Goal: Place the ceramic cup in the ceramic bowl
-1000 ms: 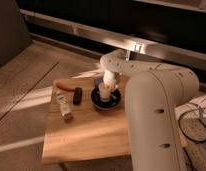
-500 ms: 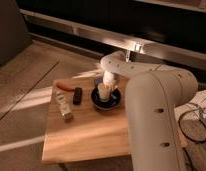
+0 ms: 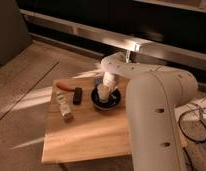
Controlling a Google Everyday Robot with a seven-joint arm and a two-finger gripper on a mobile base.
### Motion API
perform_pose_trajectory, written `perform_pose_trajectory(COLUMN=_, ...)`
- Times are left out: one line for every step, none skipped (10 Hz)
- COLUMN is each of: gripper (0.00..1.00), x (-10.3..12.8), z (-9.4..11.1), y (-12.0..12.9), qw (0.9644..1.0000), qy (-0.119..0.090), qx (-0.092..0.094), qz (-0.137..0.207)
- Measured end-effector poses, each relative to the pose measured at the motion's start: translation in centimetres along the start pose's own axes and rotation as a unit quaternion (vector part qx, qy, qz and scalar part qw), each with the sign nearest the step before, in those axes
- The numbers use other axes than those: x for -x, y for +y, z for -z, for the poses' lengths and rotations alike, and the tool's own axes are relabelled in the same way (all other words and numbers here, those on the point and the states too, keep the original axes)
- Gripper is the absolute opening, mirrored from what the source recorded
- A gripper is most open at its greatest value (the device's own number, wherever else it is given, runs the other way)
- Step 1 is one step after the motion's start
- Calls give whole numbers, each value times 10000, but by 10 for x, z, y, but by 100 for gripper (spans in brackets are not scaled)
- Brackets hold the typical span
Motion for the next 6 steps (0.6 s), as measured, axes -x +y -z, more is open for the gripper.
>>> perform_pose_trajectory(gripper=80, x=1, z=1, y=1, qw=10000, qy=-17, qx=16, qz=1)
perform_pose_trajectory(gripper=80, x=2, z=3, y=2, qw=10000, qy=-60, qx=34, qz=9)
perform_pose_trajectory(gripper=80, x=8, z=11, y=4, qw=9998, qy=-195, qx=42, qz=39)
perform_pose_trajectory(gripper=80, x=13, z=19, y=6, qw=9995, qy=-310, qx=55, qz=49)
perform_pose_trajectory(gripper=80, x=22, z=33, y=10, qw=9984, qy=-549, qx=56, qz=84)
perform_pose_trajectory(gripper=80, x=28, z=43, y=12, qw=9975, qy=-697, qx=57, qz=106)
